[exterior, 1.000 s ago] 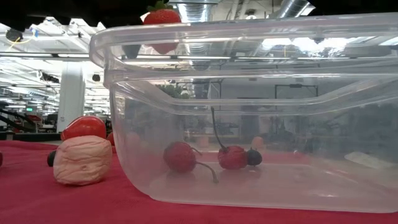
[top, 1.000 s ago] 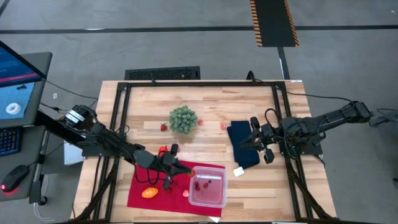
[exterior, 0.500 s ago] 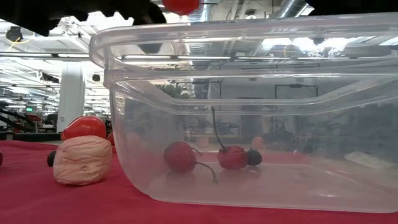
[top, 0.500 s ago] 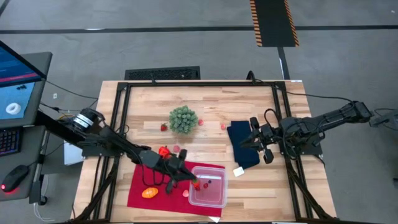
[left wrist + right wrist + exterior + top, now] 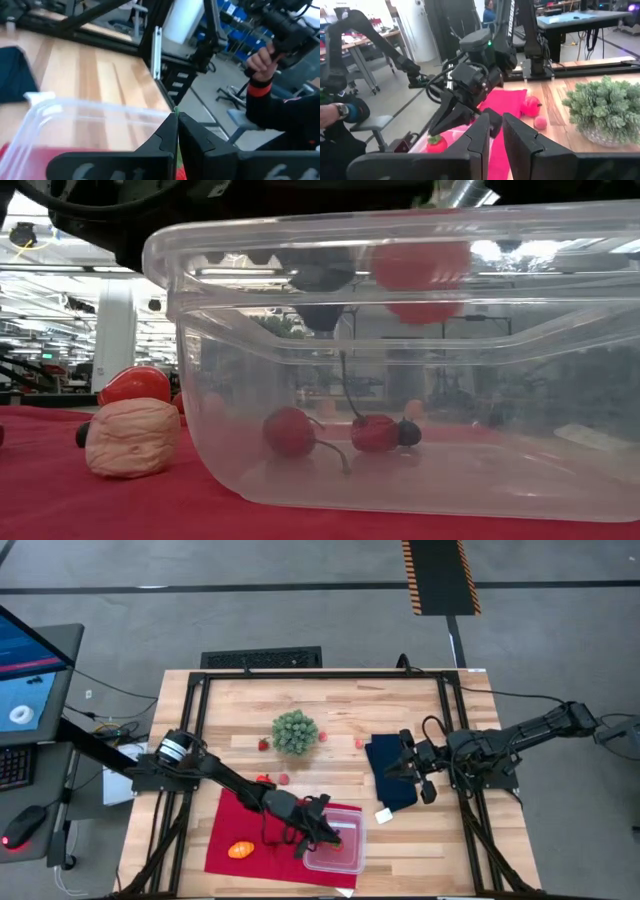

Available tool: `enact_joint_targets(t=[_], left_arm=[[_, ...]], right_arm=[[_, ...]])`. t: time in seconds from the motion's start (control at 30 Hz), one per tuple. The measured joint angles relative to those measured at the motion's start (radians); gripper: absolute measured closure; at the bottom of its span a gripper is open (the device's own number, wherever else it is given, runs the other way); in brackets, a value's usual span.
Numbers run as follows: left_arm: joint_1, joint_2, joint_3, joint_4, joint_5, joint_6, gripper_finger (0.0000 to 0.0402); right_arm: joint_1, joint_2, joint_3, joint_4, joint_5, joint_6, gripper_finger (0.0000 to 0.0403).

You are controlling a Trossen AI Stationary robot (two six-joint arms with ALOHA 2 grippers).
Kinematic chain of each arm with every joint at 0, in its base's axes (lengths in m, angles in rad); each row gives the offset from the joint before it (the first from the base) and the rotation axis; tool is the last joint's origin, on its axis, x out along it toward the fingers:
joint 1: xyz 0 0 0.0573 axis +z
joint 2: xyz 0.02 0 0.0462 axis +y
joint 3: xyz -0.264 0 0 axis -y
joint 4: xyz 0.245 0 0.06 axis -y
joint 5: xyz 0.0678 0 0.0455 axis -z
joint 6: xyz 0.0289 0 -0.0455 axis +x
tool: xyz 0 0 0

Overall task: Pick and placing Produce into tupperware
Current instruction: Put the bottom strawberry into the transparent bin

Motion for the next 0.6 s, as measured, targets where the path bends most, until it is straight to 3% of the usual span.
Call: enact_joint_targets(t=[0.6], left_arm=[[-0.001, 0.018, 0.021, -0.033, 0.019, -0.023, 0.0401]], right_arm=[[0.0, 0.003, 0.0, 0.003, 0.0, 0.0, 0.0326]])
